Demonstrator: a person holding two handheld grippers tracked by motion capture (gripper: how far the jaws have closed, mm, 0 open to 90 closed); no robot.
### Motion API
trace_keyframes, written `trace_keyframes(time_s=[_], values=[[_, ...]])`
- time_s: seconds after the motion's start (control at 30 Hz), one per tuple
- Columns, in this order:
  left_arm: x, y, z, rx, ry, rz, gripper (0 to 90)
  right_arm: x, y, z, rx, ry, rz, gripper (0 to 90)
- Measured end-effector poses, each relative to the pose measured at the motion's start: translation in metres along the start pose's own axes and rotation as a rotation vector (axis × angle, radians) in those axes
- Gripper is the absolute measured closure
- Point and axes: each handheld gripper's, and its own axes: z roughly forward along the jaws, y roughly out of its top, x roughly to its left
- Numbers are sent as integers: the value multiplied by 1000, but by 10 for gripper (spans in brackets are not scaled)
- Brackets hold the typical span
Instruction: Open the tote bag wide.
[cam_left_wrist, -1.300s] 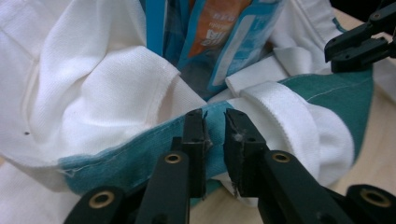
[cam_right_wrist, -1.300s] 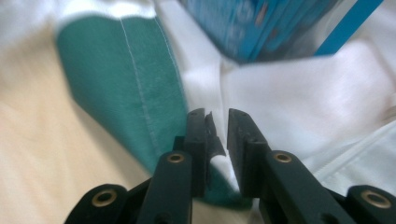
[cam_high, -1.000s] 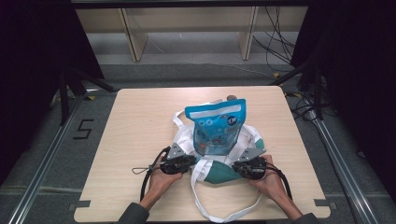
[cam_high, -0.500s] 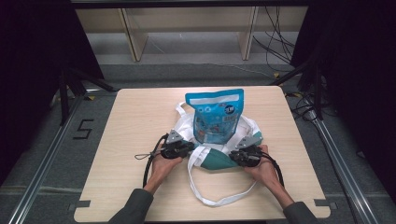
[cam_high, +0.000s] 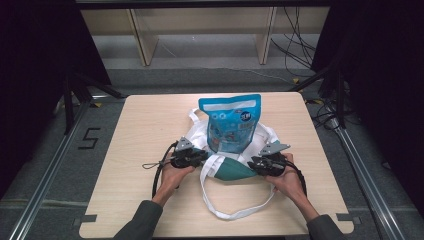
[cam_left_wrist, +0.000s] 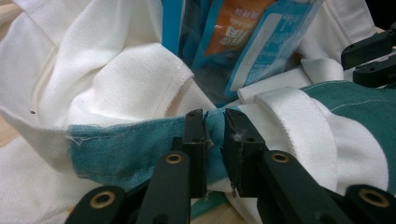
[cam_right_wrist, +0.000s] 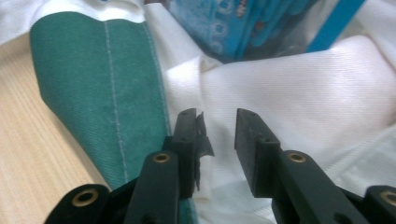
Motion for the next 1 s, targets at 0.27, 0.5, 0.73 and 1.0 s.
trace_keyframes(time_s=[0.27,0.5,0.73,1.0], values=[[-12,14,-24,-37,-29,18,586,-3,4,-21,-71,-10,48,571],[-21,17,-61,-64,4,-28,395,3,6,-41,-115,-26,100,474],[-30,-1,-90,-82,6,-24,269,10,2,-64,-168,-51,118,427],[-41,-49,-103,-71,2,-16,179,16,-22,-79,-146,-66,104,406]])
